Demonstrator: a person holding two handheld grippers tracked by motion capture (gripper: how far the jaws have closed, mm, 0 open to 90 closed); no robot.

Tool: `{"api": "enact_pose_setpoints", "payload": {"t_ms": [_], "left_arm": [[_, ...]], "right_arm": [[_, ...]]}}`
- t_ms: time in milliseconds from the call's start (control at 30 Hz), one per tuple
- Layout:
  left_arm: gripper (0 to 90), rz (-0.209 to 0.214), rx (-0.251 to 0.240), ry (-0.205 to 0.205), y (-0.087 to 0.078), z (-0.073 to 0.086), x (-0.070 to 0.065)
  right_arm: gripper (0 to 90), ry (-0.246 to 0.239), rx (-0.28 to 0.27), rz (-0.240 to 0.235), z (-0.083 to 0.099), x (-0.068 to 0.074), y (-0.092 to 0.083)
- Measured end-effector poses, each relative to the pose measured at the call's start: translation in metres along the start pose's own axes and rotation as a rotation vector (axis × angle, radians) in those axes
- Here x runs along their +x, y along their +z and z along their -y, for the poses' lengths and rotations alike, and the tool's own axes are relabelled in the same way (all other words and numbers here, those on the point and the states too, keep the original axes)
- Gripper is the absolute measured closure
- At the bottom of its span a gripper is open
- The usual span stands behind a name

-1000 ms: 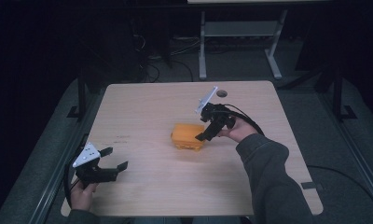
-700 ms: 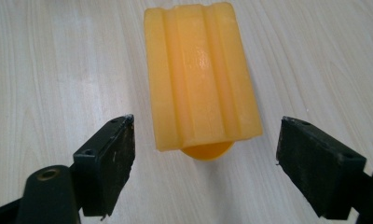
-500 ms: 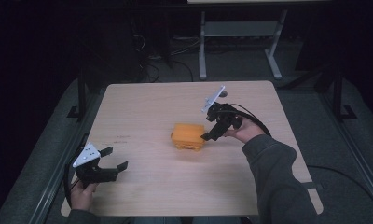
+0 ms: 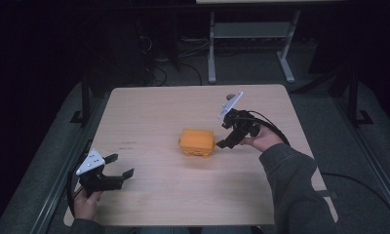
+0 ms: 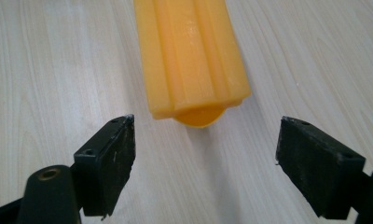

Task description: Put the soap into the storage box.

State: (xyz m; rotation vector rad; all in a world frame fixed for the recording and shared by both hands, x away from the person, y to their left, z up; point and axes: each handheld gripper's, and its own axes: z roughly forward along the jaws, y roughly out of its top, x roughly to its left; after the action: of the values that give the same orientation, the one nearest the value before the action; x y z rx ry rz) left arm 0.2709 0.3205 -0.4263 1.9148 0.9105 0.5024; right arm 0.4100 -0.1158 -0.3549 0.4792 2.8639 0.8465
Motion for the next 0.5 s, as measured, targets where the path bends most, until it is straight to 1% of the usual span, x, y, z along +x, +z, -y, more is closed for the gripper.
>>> {"api": "enact_pose_setpoints", "payload": {"t_ms": [100, 167, 500], "left_arm": [[14.1, 0.000, 0.000, 0.000, 0.000, 0.000, 0.000], [14.1, 0.000, 0.000, 0.001, 0.000, 0.000, 0.000], [14.1, 0.002, 0.001, 0.002, 0.000, 0.000, 0.000]], "right_arm": [[19.1, 0.009, 0.008, -0.001, 0.003, 0.000, -0.001], [19.2, 0.005, 0.010, 0.000, 0.005, 0.000, -0.001], [19.1, 0.020, -0.005, 0.010, 0.014, 0.001, -0.005]]}}
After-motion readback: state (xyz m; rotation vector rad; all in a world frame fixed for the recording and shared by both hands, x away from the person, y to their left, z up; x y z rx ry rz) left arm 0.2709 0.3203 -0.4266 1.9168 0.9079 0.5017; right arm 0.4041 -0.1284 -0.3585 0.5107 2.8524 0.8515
